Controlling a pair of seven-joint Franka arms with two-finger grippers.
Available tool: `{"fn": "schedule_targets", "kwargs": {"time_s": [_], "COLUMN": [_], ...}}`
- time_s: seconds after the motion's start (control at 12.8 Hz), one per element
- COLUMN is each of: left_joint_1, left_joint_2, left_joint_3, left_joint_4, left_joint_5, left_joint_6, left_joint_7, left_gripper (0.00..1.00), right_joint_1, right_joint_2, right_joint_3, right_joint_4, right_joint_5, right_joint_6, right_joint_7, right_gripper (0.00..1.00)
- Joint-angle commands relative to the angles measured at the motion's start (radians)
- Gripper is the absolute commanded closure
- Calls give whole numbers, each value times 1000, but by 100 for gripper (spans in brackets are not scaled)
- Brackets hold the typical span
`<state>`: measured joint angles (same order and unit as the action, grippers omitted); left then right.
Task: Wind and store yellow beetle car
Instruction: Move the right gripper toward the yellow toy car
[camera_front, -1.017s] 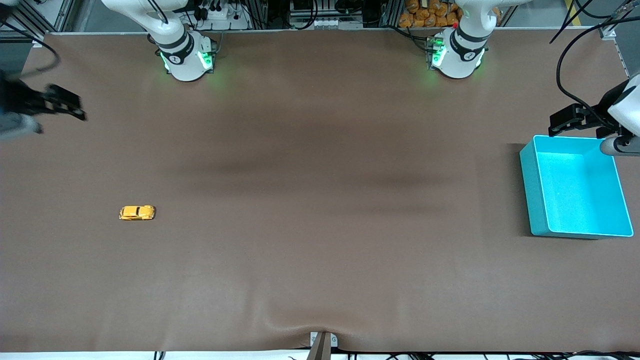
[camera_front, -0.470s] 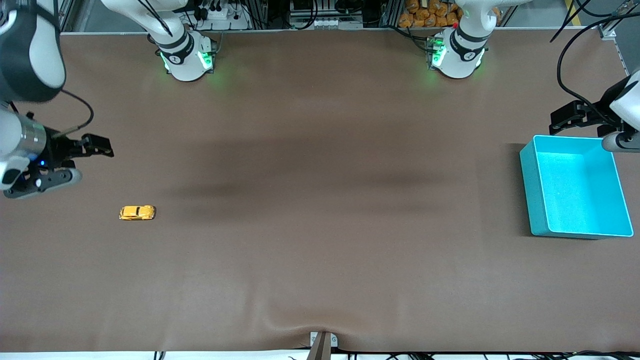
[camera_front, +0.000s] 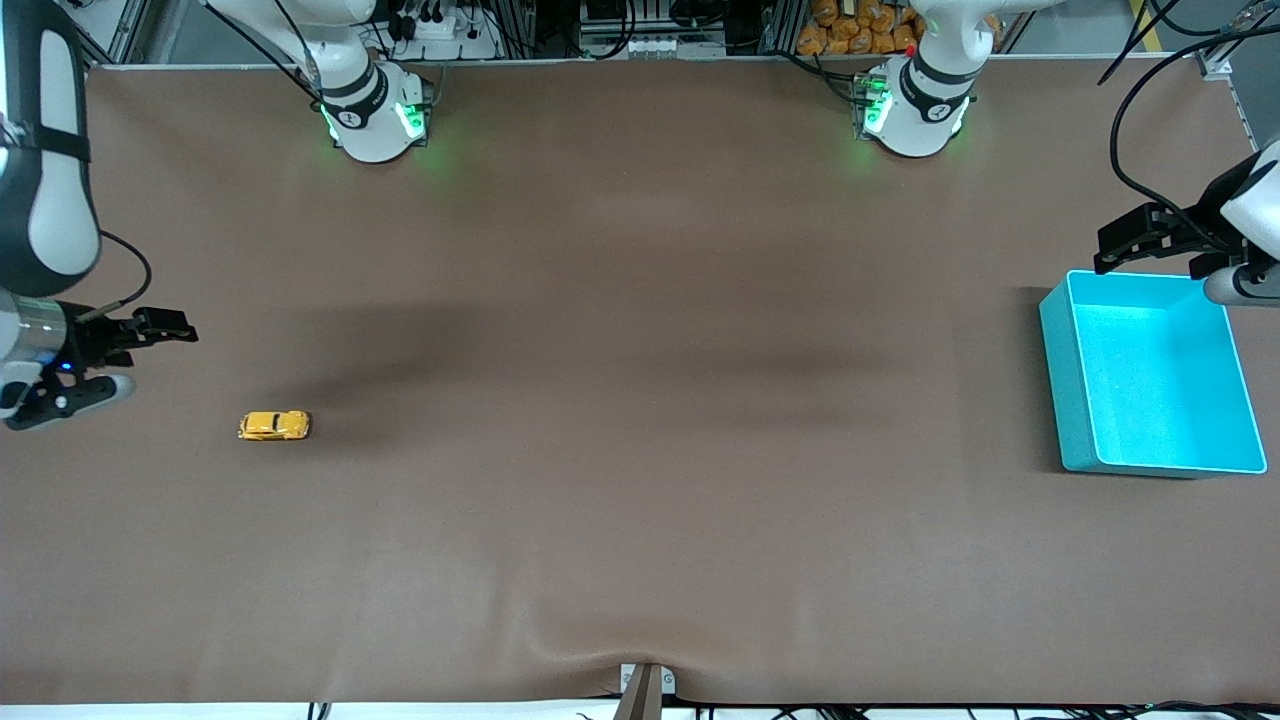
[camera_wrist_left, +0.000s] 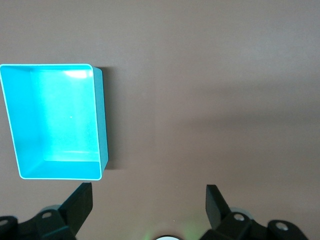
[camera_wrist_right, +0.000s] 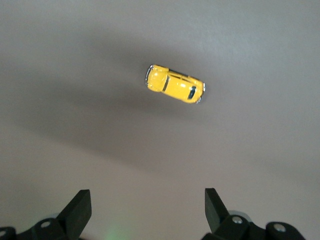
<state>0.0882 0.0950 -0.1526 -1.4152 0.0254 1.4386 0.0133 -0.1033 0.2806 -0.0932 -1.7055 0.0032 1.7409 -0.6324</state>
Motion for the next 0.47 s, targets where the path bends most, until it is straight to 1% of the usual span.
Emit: {"fn": "schedule_targets", "kwargs": {"time_s": [0.0, 0.16, 0.23, 0.39], "left_joint_1": [-1, -1, -2, -1], "left_joint_2": [-17, -17, -17, -17], "left_joint_3": [4, 4, 2, -1], "left_joint_4": [-7, -7, -7, -8], "left_joint_5": [-7, -6, -6, -9], "left_joint_6": [11, 28, 26, 26], "left_joint_7": [0, -7, -13, -70], "left_gripper": [0, 0, 0, 0], "right_joint_1": [-12, -7, -1, 10], "right_joint_2": [-32, -29, -29, -15], "right_joint_3": [9, 10, 12, 12], "right_joint_4": [-135, -184, -213, -227], "right_joint_5": [-3, -49, -61, -66], "right_joint_6": [176, 251, 300, 405], "right_joint_7": [-229, -320, -363, -508], "right_gripper": [0, 0, 0, 0]}}
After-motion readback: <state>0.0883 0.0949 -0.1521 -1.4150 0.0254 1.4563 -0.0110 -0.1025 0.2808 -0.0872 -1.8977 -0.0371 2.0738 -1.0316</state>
